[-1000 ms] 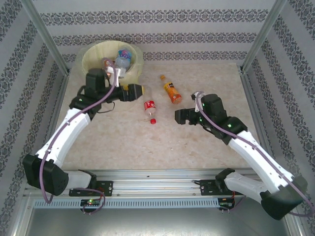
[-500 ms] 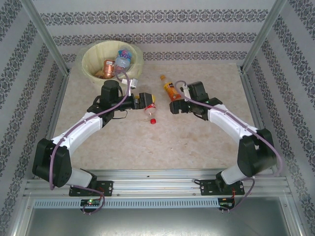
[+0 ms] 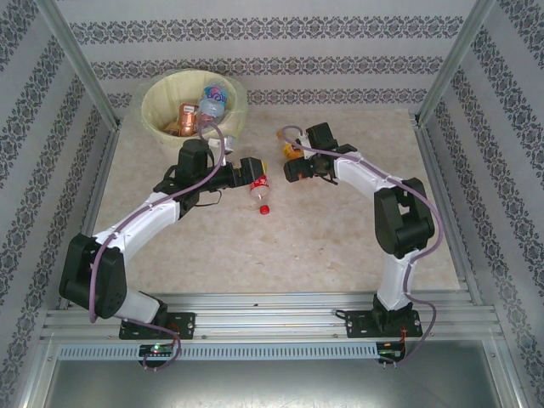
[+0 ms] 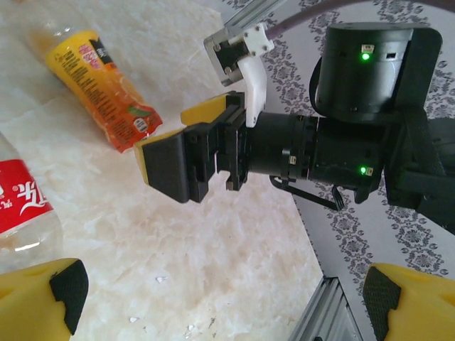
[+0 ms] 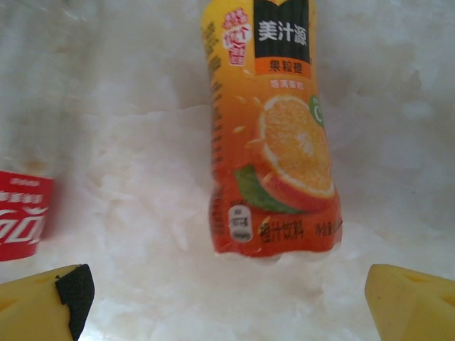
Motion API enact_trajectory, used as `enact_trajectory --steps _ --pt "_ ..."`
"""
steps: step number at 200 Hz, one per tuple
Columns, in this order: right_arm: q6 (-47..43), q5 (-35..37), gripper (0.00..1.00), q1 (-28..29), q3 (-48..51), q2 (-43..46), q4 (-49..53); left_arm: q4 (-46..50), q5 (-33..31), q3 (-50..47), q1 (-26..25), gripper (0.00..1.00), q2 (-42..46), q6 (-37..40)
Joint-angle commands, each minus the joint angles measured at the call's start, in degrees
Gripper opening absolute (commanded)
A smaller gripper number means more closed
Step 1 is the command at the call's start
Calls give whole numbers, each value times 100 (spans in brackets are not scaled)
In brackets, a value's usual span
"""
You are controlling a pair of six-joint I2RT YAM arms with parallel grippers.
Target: Put the plastic bottles in the bin
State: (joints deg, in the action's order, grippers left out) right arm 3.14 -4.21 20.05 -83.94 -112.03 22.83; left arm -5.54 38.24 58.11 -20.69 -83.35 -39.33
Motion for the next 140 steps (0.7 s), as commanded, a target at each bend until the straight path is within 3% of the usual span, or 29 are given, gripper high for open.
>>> enact_trajectory --steps 1,74,140 --pt "-130 70 98 -117 -338 -245 213 97 -53 133 -68 100 -42 -42" --pt "-244 -158 94 -166 -996 -897 455 242 -194 158 -74 100 -86 86" --pt "-159 -198 84 -158 -1502 -1347 811 224 -124 183 -67 100 -144 22"
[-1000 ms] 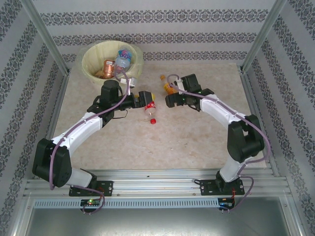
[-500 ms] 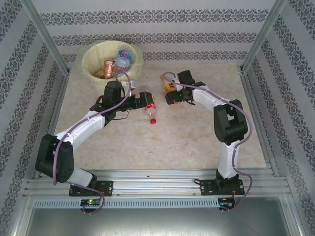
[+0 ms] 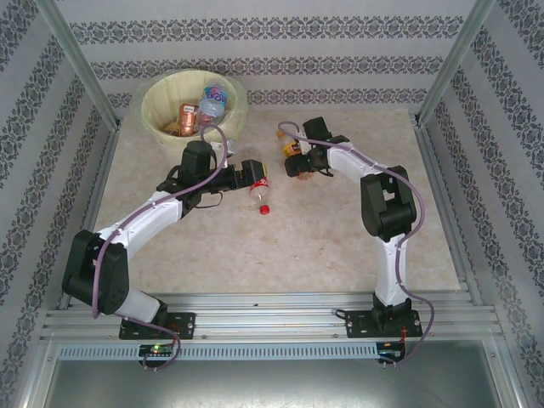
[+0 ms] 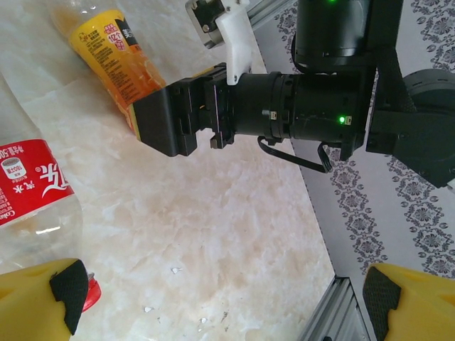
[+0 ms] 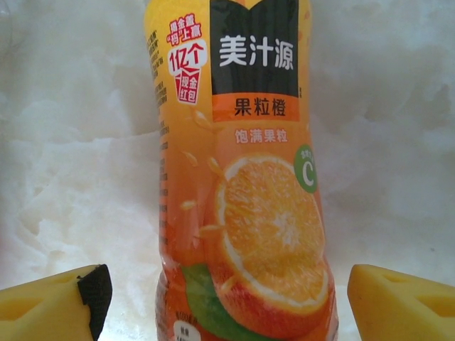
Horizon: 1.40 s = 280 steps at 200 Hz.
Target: Put the plastic bottles in the bin
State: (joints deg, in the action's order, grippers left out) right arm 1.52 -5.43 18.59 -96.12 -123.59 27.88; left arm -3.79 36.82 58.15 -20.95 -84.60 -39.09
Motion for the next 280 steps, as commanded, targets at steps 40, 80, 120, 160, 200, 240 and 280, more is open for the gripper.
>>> enact_trajectory --steps 40,80,120,160,200,240,280 --pt "45 47 77 39 -522 -423 613 -101 307 213 -50 100 -135 -160" --pt "72 121 66 59 -540 -392 640 -104 326 219 -49 100 -126 -178" --pt "155 -31 61 102 -170 84 477 -104 333 222 -48 100 -125 -156" --pt "537 -472 60 125 705 947 88 -113 325 198 -55 100 -89 -98" --pt "975 -1082 60 150 1818 1978 -338 -126 334 212 -58 100 -71 -72" --pt "1620 -1991 60 205 3055 3130 -1010 -178 340 201 -107 100 -88 -108" --pt "2240 -2539 61 448 4018 4236 -1616 -288 414 188 -170 100 -70 -170"
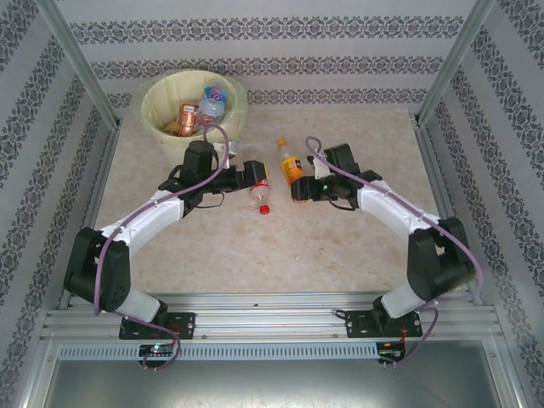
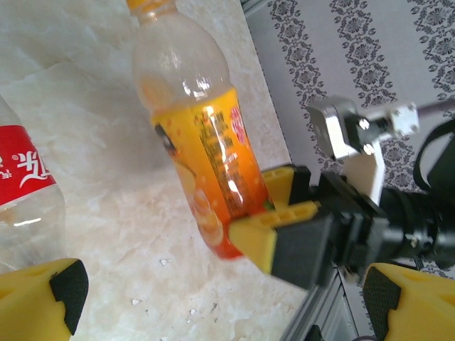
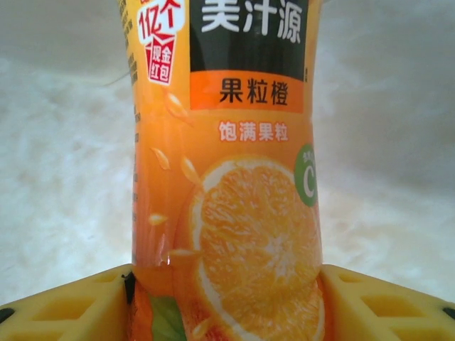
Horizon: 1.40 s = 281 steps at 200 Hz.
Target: Put the plastic bottles in the bin
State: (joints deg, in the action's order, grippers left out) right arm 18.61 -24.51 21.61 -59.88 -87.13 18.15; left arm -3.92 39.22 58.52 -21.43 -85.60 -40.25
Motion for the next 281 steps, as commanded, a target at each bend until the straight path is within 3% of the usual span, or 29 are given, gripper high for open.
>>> enact_trajectory --steps 1,97,201,246,281 --pt "543 -637 61 148 409 613 -649 -275 178 151 -119 100 33 -58" --pt "1091 -1313 62 877 1101 1506 -1149 -763 609 121 -206 100 -106 -468" --pt "1160 -1005 62 1195 1252 1333 -1369 -887 875 173 -204 62 -158 -622" --pt "1213 -859 66 1299 1251 1437 -1366 -832 943 220 -208 57 -65 -544" --pt "1282 -783 80 1319 1294 1613 -1413 -751 888 224 -169 55 75 -386"
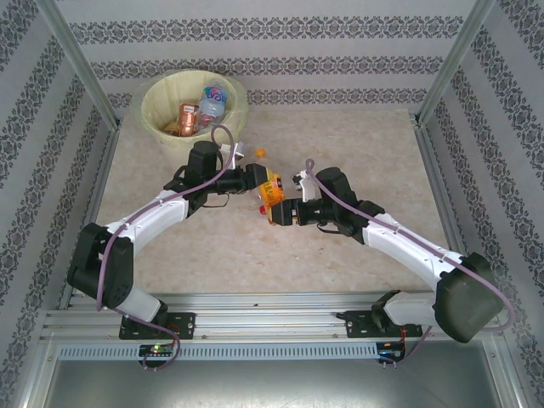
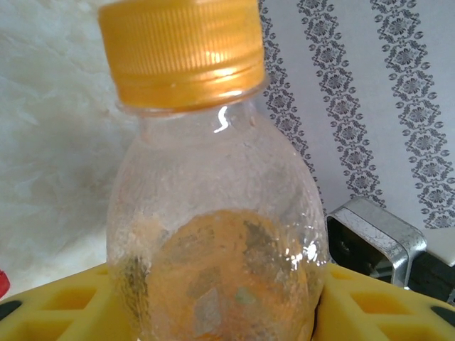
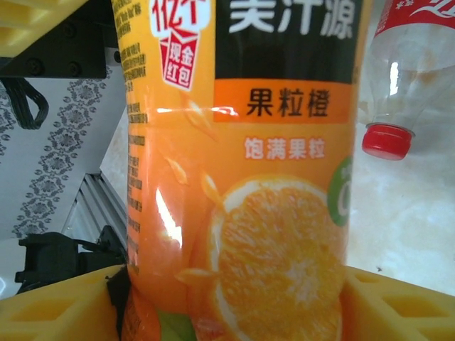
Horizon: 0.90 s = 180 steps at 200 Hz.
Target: Put the plastic bottles in the bin
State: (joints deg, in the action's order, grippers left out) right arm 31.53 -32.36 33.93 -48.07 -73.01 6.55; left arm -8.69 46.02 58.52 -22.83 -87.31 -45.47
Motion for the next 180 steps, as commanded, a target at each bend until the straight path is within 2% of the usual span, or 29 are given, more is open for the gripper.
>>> enact_trajectory --steps 1,38,79,142,180 --pt "-8 1 81 87 114 205 -247 -265 207 222 -29 55 256 145" --pt "-131 141 98 87 35 561 197 -34 61 267 52 55 463 377" --pt "-249 542 98 74 131 1398 876 49 48 306 105 55 520 481" --pt "-361 1822 98 69 12 2805 1740 349 4 415 116 55 651 792" --pt "-364 2005 98 77 -187 3416 1966 1191 -512 664 112 56 1089 1497"
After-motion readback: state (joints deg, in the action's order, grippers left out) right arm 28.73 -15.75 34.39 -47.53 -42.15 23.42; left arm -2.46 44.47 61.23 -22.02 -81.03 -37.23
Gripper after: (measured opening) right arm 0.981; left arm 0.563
